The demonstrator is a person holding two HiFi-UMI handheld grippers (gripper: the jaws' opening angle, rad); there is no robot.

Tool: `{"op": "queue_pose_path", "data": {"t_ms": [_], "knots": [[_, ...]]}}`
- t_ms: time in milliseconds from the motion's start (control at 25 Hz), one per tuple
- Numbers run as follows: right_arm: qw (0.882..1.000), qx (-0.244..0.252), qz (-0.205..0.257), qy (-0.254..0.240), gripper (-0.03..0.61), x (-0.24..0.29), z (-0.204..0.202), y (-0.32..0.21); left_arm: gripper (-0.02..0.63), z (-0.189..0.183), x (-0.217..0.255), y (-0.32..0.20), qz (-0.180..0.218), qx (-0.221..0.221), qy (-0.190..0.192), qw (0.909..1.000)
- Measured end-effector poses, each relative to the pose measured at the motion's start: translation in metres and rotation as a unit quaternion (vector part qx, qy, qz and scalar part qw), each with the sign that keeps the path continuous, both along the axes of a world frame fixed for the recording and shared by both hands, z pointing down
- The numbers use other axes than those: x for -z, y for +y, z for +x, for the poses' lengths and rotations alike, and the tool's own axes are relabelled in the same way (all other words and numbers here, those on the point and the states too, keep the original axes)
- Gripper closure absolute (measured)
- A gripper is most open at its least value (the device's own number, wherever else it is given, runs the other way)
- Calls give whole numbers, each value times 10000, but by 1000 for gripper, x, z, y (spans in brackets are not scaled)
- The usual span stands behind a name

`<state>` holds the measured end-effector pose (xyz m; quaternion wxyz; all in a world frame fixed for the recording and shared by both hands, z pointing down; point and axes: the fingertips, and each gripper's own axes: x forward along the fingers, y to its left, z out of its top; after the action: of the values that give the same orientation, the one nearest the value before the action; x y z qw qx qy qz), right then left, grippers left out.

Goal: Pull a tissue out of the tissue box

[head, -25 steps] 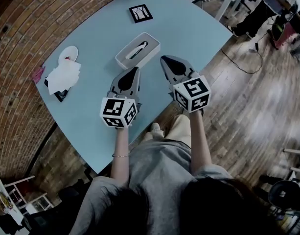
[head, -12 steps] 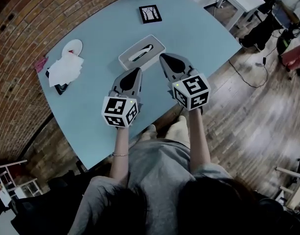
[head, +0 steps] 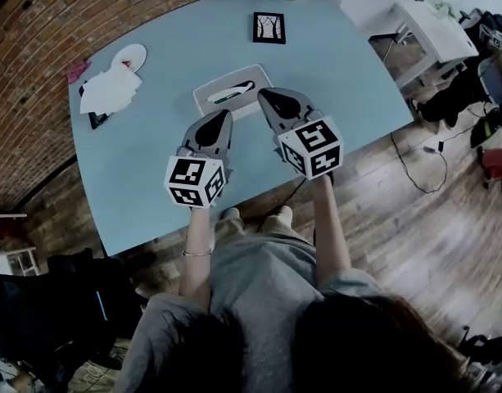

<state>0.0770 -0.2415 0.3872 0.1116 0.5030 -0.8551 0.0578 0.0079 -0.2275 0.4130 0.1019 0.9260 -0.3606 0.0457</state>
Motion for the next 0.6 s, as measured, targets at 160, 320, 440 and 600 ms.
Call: {"op": "queue_pose_path", "data": {"t_ms": [160, 320, 440, 600], "knots": [[9984, 545, -90, 117, 580, -8, 1, -8, 611, 2, -4, -5, -24, 559, 9, 9984], [9944, 1005, -194, 268, 580, -17, -1, -12, 611, 2, -9, -7, -83, 952, -18, 9954], [9914, 1225, -283, 359, 580, -22, -3, -22, 611, -3, -11, -11, -173, 1156, 12, 9931], [9861, 1467, -449, 632, 580, -35, -9, -37, 611, -5, -19, -17, -324, 1251, -16, 9916]]}}
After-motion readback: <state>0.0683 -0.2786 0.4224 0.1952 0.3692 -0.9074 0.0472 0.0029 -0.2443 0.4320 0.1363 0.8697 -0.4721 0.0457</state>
